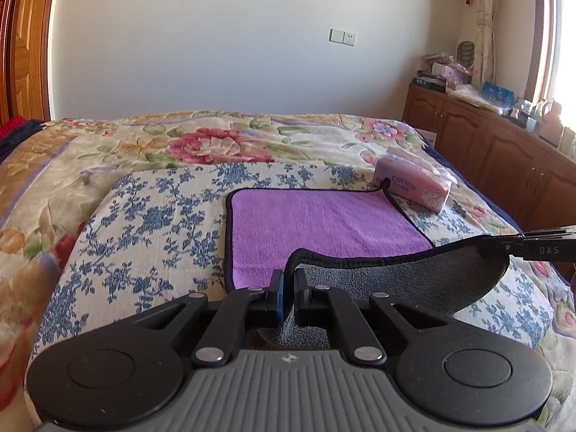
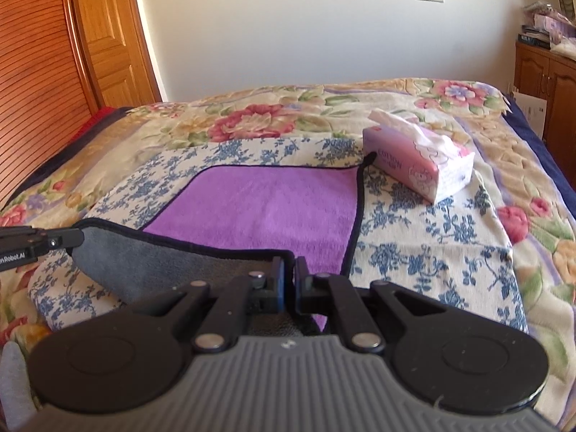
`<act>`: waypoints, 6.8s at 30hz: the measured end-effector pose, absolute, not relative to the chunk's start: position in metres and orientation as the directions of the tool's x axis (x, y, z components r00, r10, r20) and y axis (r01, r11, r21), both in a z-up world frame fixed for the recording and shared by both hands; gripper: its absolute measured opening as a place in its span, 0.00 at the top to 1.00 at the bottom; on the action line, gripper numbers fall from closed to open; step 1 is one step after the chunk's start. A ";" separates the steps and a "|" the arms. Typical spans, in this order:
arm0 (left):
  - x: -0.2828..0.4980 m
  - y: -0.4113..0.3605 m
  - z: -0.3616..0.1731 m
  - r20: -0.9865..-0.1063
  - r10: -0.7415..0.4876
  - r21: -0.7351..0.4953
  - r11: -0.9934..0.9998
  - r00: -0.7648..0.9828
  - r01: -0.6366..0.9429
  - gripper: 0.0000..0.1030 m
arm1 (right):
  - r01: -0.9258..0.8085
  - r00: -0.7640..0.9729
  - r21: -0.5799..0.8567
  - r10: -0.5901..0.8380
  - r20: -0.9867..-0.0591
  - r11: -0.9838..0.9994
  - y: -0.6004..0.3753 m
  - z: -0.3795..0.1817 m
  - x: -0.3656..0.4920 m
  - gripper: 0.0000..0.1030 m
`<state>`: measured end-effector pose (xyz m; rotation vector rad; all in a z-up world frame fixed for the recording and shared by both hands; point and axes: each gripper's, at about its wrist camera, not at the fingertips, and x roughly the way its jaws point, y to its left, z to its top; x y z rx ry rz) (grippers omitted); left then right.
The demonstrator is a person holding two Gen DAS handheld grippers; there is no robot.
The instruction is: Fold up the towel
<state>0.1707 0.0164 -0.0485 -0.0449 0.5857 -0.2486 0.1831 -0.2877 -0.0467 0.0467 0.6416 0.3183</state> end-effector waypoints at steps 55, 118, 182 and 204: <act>0.241 0.011 -0.035 -0.467 -0.256 -0.110 0.967 0.846 0.231 0.95 | -0.360 0.819 0.024 0.328 -0.471 0.933 -0.283 -0.038 0.246 0.94; 0.385 0.011 -0.080 -0.507 -0.160 0.007 0.982 0.847 0.189 0.95 | -0.310 0.844 -0.145 0.202 -0.497 0.940 -0.269 -0.089 0.361 0.94; 0.231 -0.007 0.032 -0.454 -0.120 0.041 0.987 0.883 0.155 0.13 | -0.291 0.865 -0.051 0.240 -0.441 0.955 -0.243 0.026 0.204 0.46; 0.144 -0.014 0.076 -0.408 -0.123 0.047 0.987 0.904 0.156 0.00 | -0.231 0.904 -0.045 0.198 -0.378 0.972 -0.238 0.059 0.137 0.00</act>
